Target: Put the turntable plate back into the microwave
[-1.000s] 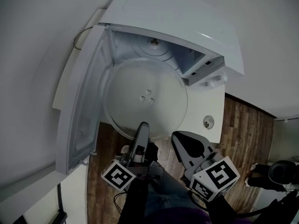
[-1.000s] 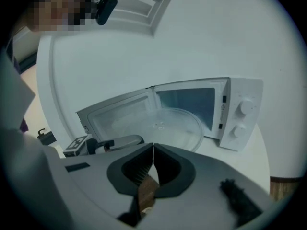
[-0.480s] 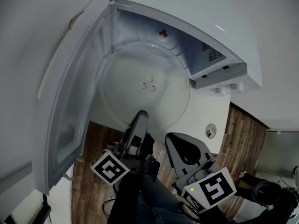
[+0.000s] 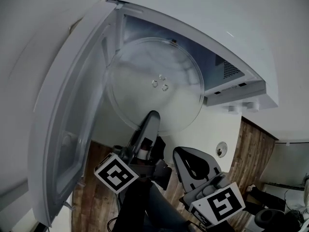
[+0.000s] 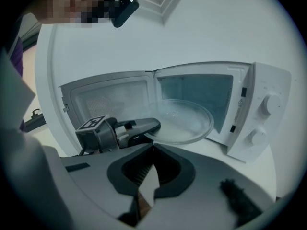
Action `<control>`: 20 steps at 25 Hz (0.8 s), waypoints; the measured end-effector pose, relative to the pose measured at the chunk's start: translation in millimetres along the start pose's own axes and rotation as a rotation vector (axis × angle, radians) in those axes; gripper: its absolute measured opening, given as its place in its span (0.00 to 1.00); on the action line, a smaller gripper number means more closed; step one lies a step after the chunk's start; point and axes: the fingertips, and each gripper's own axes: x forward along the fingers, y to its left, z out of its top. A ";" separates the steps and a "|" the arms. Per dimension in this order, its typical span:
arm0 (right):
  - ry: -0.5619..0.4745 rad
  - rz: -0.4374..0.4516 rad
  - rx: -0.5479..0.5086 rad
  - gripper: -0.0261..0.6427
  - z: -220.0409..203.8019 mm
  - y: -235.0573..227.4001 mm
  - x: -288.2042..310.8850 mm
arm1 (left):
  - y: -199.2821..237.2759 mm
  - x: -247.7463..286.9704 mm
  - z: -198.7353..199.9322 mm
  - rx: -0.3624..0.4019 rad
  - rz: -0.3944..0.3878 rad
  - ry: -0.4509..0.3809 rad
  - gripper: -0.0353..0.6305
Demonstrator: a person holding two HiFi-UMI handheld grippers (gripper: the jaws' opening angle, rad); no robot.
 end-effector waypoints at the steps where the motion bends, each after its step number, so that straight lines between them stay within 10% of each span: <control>1: -0.004 0.000 -0.008 0.06 0.5 -1.2 2.4 | 0.2 4.7 1.4 0.003 -0.003 0.004 0.12; 20: -0.050 -0.040 -0.034 0.06 14.8 -29.3 14.6 | -3.6 77.3 16.7 -0.124 -0.096 0.034 0.12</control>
